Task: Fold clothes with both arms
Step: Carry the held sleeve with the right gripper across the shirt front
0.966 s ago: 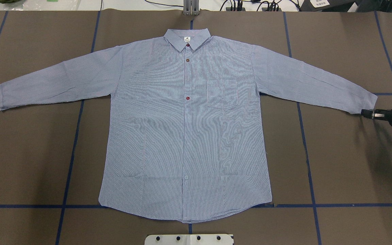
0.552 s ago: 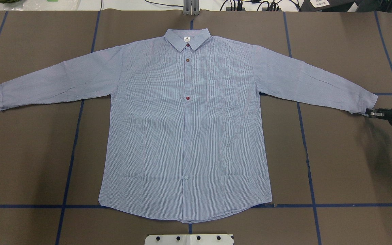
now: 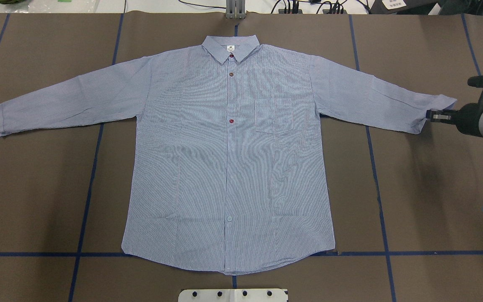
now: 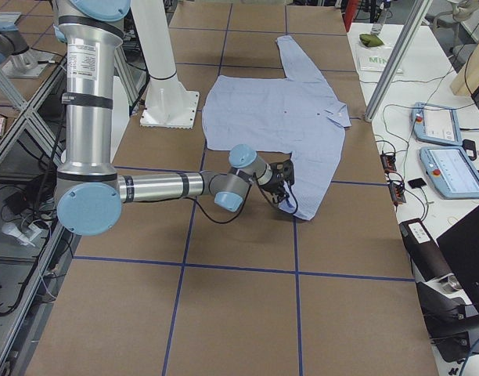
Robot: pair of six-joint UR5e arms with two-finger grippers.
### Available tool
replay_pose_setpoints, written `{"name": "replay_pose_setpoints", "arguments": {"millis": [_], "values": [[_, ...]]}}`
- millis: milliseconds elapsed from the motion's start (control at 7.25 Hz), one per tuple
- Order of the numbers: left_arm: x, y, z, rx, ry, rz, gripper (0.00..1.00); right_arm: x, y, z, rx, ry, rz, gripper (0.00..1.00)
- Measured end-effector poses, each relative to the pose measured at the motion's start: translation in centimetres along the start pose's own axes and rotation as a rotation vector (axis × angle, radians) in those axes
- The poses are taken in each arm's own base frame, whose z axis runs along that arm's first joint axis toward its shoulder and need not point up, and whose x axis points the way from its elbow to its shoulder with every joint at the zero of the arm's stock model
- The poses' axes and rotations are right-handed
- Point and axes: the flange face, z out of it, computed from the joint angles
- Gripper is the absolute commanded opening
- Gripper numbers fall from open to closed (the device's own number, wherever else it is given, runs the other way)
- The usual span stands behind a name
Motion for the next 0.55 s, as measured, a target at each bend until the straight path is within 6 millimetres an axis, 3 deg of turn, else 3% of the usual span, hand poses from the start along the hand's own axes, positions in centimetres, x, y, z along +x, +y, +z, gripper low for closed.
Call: {"name": "replay_pose_setpoints", "arguments": {"millis": [138, 276, 414, 552], "values": [[0.0, 0.0, 0.0, 0.000, 0.000, 0.000, 1.00, -5.5, -2.6, 0.7, 0.030, -0.069, -0.011, 0.00], [0.0, 0.0, 0.0, 0.001, 0.000, -0.001, 1.00, -12.6, -5.0, 2.6, 0.047, -0.154, -0.021, 0.00], [0.0, -0.1, 0.0, 0.001, 0.001, 0.000, 1.00, -21.0, -7.1, 5.1, 0.059, -0.238, -0.031, 0.00], [0.0, -0.1, 0.0, 0.001, 0.001, 0.000, 1.00, -28.3, -7.9, 6.6, 0.075, -0.295, -0.019, 0.00]]}}
